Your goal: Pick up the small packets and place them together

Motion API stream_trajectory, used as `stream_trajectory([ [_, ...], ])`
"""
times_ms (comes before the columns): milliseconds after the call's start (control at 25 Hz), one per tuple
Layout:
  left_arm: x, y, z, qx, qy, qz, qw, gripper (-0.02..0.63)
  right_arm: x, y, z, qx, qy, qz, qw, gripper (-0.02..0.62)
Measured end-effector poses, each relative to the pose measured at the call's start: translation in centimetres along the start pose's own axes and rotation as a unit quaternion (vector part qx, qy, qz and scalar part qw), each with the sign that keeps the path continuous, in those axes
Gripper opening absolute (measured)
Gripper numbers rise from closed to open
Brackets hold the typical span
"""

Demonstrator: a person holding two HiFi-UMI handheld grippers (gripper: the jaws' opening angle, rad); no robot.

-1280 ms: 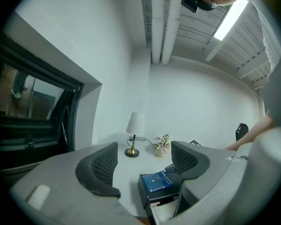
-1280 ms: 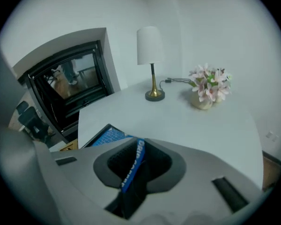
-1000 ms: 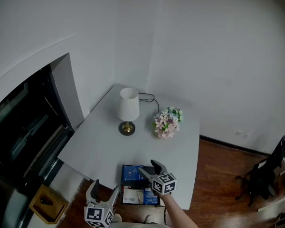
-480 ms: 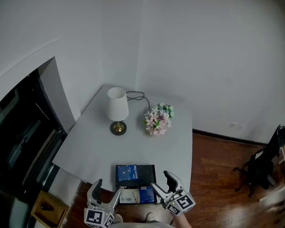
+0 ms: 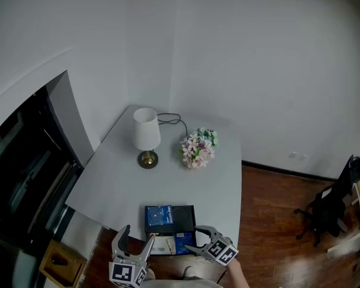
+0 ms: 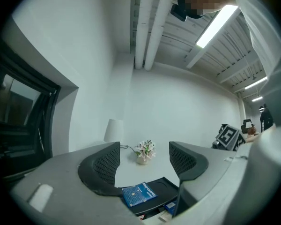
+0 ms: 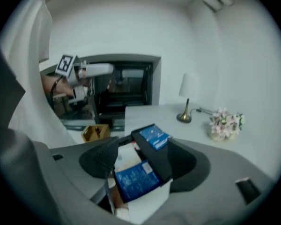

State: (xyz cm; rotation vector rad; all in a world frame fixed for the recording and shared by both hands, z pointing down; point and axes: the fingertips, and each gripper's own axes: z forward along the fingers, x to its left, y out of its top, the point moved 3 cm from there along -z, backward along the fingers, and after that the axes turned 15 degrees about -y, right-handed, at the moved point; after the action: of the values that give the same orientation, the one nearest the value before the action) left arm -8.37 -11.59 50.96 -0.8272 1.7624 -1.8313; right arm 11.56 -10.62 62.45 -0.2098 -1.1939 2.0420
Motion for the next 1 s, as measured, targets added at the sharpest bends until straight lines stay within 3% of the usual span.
stream_trajectory([
  [200, 0.1, -0.4, -0.9, 0.006, 0.015, -0.004, 0.9999, 0.337, 4.1, -7.2, 5.2, 0.152, 0.051, -0.085, 0.983, 0.318],
  [440, 0.3, -0.8, -1.7, 0.011, 0.026, -0.009, 0.9996, 0.337, 5.1, -11.2, 9.1, 0.242, 0.055, -0.166, 0.954, 0.329],
  [520, 0.3, -1.0, -2.0, 0.012, 0.029, -0.011, 0.9994, 0.337, 5.0, -11.9, 10.2, 0.259, 0.042, -0.186, 0.947, 0.364],
  [640, 0.4, -1.4, -2.3, 0.012, 0.035, -0.016, 0.9992, 0.337, 5.2, -12.4, 11.0, 0.271, 0.042, -0.194, 0.942, 0.357],
  [1000, 0.7, -1.5, -2.9, 0.011, 0.042, -0.02, 0.9988, 0.336, 5.1, -12.7, 11.0, 0.261, 0.047, -0.164, 0.95, 0.299],
])
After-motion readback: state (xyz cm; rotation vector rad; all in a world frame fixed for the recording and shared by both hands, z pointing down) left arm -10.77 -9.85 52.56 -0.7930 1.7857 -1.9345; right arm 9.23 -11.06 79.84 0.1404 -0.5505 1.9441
